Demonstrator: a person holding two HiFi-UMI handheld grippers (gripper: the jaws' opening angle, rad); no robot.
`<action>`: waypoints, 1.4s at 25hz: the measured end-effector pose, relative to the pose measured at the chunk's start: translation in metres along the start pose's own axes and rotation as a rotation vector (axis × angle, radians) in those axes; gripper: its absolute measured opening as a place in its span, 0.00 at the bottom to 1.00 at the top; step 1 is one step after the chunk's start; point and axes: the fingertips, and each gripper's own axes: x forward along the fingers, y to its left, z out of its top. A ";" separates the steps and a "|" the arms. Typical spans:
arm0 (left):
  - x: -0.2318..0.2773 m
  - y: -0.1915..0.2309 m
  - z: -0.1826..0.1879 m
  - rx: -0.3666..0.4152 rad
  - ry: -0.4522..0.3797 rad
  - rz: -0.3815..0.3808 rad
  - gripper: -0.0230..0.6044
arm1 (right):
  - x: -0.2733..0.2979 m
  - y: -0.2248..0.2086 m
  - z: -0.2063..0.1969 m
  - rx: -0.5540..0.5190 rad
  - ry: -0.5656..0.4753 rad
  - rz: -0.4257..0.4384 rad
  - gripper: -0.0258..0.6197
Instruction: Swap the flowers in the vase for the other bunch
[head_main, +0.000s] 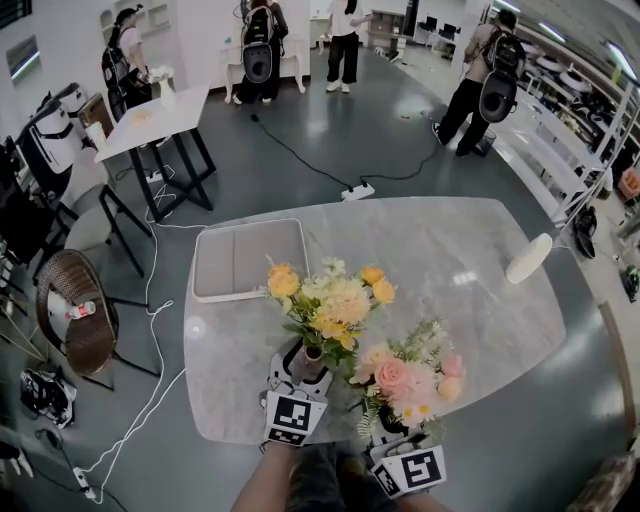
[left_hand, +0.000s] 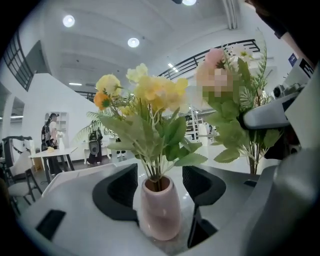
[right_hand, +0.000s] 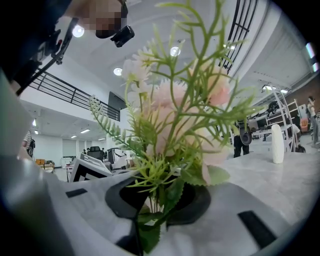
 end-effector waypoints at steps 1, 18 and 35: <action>0.001 0.001 0.001 0.004 0.000 -0.004 0.47 | 0.000 0.000 0.000 -0.001 0.000 0.001 0.19; -0.003 0.009 0.014 0.023 -0.060 0.042 0.26 | -0.002 0.002 -0.001 -0.031 -0.005 0.016 0.19; -0.016 0.019 0.041 -0.082 -0.176 0.108 0.16 | -0.005 -0.005 0.017 -0.033 -0.049 0.017 0.19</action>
